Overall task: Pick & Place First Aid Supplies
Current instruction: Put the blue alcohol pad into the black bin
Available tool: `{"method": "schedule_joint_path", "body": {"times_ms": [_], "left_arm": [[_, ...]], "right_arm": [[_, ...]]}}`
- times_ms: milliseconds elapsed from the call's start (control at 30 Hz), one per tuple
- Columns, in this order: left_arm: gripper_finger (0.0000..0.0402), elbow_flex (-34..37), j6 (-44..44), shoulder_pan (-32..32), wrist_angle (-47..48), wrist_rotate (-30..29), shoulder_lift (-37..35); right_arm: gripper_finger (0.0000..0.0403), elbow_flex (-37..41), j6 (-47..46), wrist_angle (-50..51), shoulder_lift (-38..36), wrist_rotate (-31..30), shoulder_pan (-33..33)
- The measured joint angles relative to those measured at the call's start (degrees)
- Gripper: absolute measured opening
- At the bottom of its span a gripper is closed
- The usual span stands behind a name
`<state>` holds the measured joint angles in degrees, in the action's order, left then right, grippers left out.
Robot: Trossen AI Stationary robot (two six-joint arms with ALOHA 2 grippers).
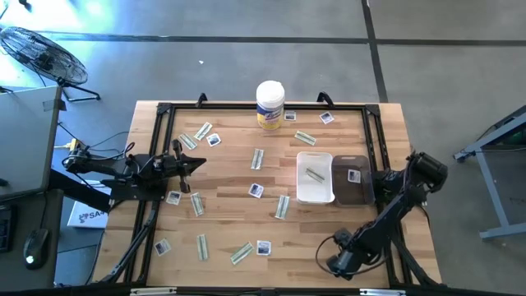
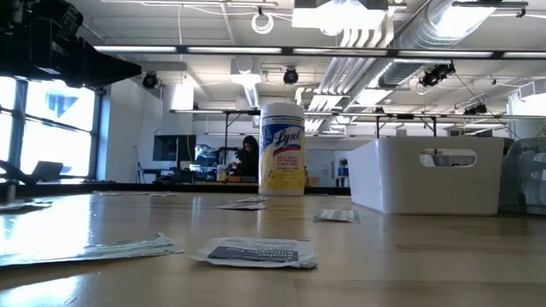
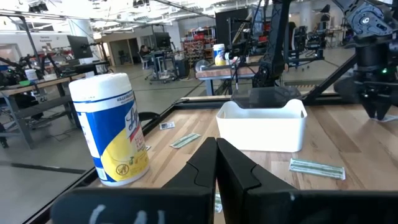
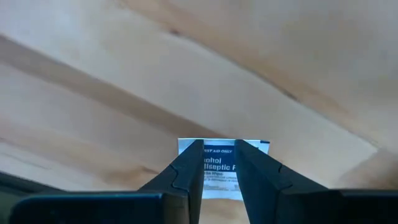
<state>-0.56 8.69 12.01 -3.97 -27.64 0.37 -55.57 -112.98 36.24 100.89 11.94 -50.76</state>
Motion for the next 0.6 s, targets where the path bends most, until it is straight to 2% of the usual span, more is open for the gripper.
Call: {"method": "schedule_joint_path", "body": {"times_ms": [133, 367, 600], "left_arm": [[0.0001, 0.0, 0.0, 0.0, 0.0, 0.0, 0.0], [0.0001, 0.0, 0.0, 0.0, 0.0, 0.0, 0.0], [0.0001, 0.0, 0.0, 0.0, 0.0, 0.0, 0.0]], "right_arm": [[0.0083, -0.1, 4.1, 0.5, -0.1, -1.7, 2.0], [0.0083, -6.8, 12.1, 5.9, 0.1, -12.4, 4.3], [0.0083, -10.4, 16.6, 6.0, 0.6, -17.5, -0.1]]}}
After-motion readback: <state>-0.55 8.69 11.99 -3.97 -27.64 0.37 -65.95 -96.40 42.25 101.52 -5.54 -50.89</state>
